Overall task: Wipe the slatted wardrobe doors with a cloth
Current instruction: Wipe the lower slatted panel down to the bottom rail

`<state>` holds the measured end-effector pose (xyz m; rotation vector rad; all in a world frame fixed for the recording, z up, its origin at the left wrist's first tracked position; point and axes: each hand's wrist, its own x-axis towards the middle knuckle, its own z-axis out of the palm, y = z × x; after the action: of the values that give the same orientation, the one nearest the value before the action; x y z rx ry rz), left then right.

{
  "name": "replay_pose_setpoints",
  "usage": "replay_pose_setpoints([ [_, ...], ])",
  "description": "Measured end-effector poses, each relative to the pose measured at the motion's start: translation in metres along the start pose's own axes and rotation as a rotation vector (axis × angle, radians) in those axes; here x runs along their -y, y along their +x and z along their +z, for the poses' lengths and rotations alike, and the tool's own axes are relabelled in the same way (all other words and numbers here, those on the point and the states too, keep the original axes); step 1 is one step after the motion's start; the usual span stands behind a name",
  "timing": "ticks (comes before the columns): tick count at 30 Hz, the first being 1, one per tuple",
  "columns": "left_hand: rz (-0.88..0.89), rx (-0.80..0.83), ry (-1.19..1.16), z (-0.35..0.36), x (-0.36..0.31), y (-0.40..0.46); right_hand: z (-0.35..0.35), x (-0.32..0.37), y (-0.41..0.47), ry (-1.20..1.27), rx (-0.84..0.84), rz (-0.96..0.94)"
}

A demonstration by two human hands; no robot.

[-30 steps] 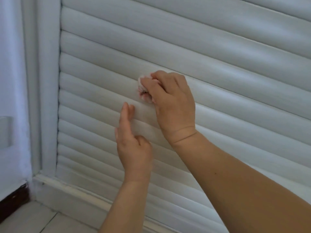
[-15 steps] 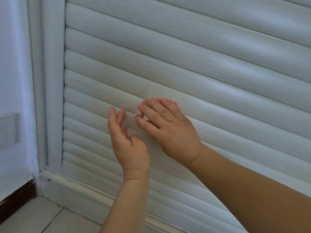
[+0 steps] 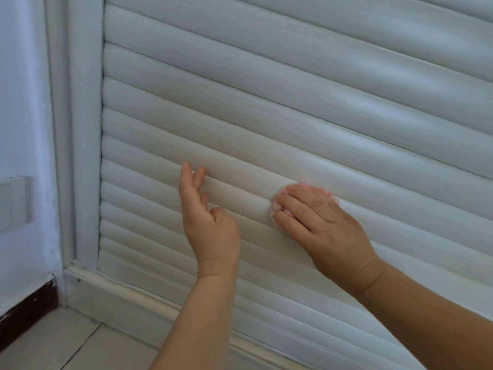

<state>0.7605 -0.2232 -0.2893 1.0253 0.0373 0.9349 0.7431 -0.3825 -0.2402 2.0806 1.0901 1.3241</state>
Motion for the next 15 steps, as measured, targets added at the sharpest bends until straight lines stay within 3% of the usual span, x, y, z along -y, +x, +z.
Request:
replay_pose_setpoints([
  [8, -0.029, 0.0, -0.024, -0.001, -0.004, -0.001, 0.005, 0.011, -0.009, 0.007, -0.048, 0.076],
  [15, -0.079, -0.148, -0.04, -0.01, -0.002, 0.009, 0.02, 0.024, 0.029, -0.022, -0.133, 0.03],
])
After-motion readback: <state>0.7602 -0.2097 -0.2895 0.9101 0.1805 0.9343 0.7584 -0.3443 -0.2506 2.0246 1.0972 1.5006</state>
